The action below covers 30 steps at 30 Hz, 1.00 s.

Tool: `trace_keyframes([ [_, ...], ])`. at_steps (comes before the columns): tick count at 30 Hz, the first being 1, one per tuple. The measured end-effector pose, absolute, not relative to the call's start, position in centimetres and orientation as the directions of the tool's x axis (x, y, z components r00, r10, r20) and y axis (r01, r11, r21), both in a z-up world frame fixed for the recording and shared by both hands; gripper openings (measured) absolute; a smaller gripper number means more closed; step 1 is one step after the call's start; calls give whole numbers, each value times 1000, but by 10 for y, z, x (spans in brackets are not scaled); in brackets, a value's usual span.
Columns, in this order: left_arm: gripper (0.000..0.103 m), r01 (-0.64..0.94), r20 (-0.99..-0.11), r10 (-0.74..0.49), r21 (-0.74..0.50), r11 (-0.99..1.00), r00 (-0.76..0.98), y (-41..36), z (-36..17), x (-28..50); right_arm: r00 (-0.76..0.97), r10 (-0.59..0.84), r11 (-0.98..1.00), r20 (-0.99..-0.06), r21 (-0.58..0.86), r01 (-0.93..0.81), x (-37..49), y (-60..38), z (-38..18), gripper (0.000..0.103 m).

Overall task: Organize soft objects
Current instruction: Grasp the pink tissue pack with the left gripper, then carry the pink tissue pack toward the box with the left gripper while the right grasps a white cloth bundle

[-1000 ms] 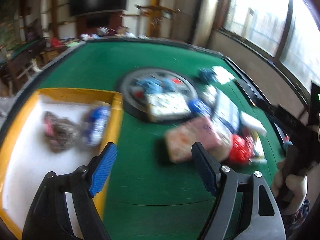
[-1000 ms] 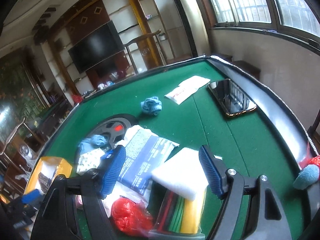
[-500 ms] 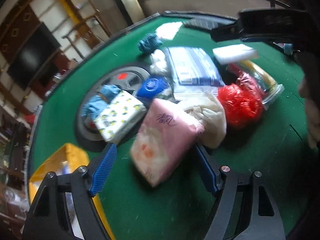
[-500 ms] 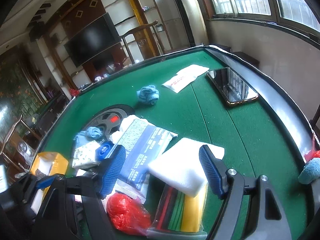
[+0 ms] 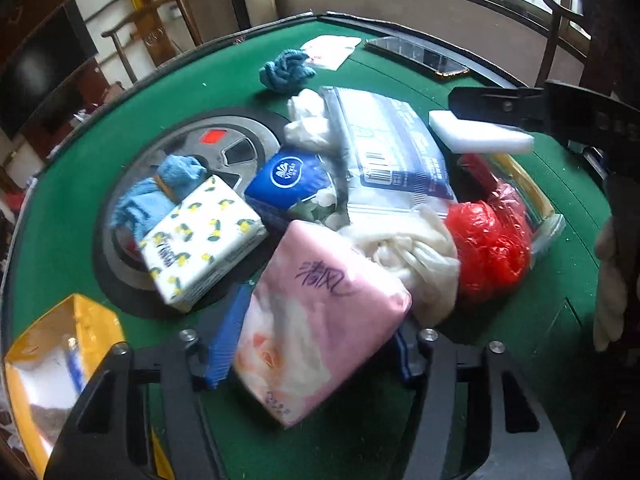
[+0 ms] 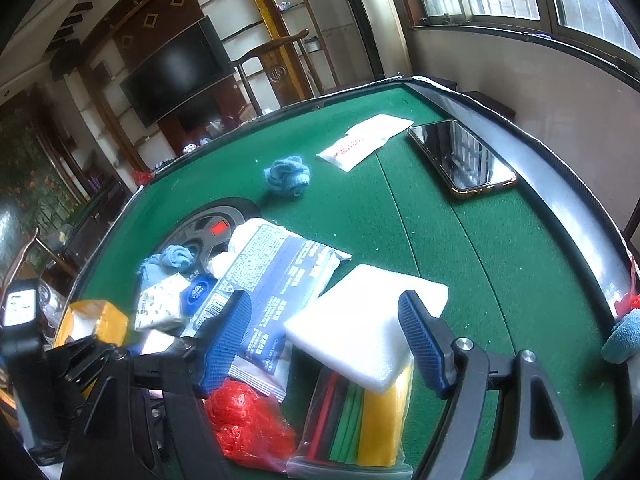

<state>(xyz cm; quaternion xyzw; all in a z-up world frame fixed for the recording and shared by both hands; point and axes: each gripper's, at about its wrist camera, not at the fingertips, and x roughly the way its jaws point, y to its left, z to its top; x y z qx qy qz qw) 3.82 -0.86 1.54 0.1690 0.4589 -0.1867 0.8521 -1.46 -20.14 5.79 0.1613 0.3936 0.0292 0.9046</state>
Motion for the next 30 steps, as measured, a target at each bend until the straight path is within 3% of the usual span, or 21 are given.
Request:
trace_keyframes([
  [5,46,464,-829,-187,97,880,527,-5,28,19,685,185,942,-704,325,79,-14,-203,57,71],
  [7,37,459,-816,-214,69,886,536,0,37,8,683,192,939,-705,334,81,-13,-205,55,71],
  [15,31,434,-753,-327,-61,899,572,26,63,-37,684,287,931,-670,364,-33,-16,-188,59,71],
  [25,31,329,-777,-242,-47,943,582,27,35,-28,680,315,938,-662,324,-119,-20,-164,60,71],
  [28,20,295,-768,-227,-53,954,598,21,32,-22,669,375,917,-642,365,-164,-23,-162,62,71],
  [30,18,289,-766,-249,-87,953,592,21,33,-21,649,428,898,-628,376,-229,-26,-152,64,71],
])
